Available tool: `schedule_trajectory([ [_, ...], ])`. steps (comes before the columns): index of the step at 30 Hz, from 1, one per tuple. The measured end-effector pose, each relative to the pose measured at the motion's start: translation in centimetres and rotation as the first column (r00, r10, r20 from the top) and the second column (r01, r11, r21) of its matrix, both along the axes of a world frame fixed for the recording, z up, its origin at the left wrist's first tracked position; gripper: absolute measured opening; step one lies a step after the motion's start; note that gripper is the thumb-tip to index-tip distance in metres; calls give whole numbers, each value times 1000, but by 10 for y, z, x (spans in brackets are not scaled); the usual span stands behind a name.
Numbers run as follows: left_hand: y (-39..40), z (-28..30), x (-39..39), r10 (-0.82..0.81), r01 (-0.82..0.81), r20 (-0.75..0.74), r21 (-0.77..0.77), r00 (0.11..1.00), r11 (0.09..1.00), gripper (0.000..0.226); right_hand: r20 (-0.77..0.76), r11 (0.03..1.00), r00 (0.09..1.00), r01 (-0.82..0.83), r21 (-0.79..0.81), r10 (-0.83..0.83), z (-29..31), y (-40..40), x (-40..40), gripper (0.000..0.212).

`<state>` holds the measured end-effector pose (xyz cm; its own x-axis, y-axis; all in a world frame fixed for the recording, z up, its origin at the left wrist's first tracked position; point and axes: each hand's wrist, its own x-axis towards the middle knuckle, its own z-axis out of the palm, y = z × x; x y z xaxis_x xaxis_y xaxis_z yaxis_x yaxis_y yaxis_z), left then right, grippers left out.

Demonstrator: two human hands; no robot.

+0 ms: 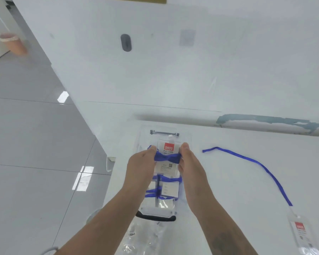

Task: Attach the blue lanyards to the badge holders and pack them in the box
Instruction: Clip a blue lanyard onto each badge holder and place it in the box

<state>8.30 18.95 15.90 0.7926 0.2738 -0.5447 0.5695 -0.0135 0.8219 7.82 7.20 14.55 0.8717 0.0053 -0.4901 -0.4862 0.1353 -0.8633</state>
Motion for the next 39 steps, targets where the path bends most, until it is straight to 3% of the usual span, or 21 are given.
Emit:
schedule_trajectory([
  [5, 21, -11, 10, -34, 30, -43, -101, 998, 994, 50, -49, 1000, 998, 26, -1, -26, -9, 29, 8, 36],
  [13, 10, -36, 31, -34, 16, -149, -123, 988, 992, 62, -201, 997, 976, 77, -19, -79, -39, 34, 38, 41],
  [17, 6, -46, 45, 40, -68, -206, -132, 978, 989, 71, -255, 997, 964, 72, -41, -80, -53, 40, 53, 45],
  [20, 6, -51, 56, 100, -137, -220, -162, 970, 977, 68, -307, 993, 944, 109, -50, -119, -64, 48, 66, 49],
  [26, 4, -65, 67, 134, -177, -208, -206, 969, 962, 63, -386, 982, 903, 179, -60, -188, -82, 53, 79, 36],
  [37, -1, -68, 76, 75, -114, -258, -140, 963, 984, 56, -418, 988, 895, 137, -68, -153, -88, 51, 87, 39],
  [39, -4, -68, 76, 64, -94, -267, -100, 961, 991, 63, -418, 989, 896, 139, -51, -148, -87, 51, 87, 36],
])
